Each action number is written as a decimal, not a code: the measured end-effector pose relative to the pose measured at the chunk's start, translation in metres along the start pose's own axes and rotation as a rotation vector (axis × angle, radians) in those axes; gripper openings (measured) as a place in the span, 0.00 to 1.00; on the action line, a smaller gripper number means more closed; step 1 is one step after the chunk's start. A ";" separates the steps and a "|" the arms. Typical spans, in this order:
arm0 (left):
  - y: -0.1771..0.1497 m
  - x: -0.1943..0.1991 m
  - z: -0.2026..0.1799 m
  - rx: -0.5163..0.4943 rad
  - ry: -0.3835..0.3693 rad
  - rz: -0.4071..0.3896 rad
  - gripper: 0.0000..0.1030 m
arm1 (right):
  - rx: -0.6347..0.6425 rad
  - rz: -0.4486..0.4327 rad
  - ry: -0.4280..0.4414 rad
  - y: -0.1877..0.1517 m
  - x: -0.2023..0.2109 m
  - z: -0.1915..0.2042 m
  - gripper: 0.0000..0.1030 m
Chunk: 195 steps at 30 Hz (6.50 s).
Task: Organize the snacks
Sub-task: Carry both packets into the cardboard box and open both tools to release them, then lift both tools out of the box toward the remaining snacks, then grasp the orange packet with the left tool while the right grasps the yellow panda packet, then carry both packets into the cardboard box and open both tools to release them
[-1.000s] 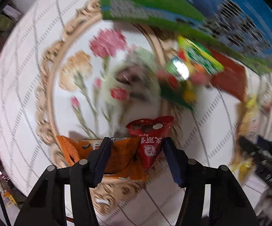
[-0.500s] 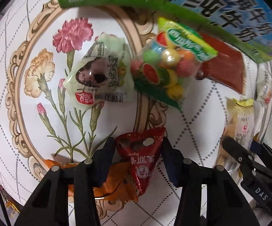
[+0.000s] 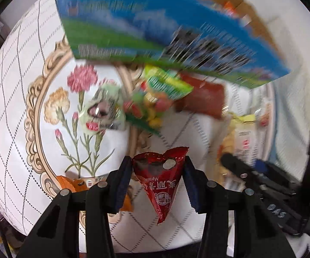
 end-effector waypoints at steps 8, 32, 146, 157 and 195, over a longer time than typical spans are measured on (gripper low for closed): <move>0.044 0.099 -0.028 -0.056 -0.100 -0.134 0.42 | 0.062 -0.112 0.067 0.025 0.087 0.021 0.50; 0.232 0.061 -0.034 -0.020 0.019 0.017 0.46 | 0.019 -0.029 -0.087 0.207 0.072 0.011 0.78; 0.025 -0.052 0.055 -0.080 0.330 0.128 0.73 | 0.068 0.136 -0.169 -0.008 -0.036 -0.038 0.71; 0.027 -0.093 0.053 0.112 0.106 0.164 0.59 | 0.056 0.115 -0.140 -0.006 -0.041 -0.027 0.63; 0.181 0.155 -0.017 -0.141 0.206 -0.148 0.47 | 0.186 -0.224 0.125 0.114 0.088 0.092 0.49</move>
Point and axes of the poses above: each gripper's, at about its wrist camera, not at the fingertips, and x roughly against the way its jaws point, z to its left, y to its top, the point moved 1 cm from there along -x, roughly the way its jaws point, and after that the axes turned 13 degrees about z, right-handed, at the moved point
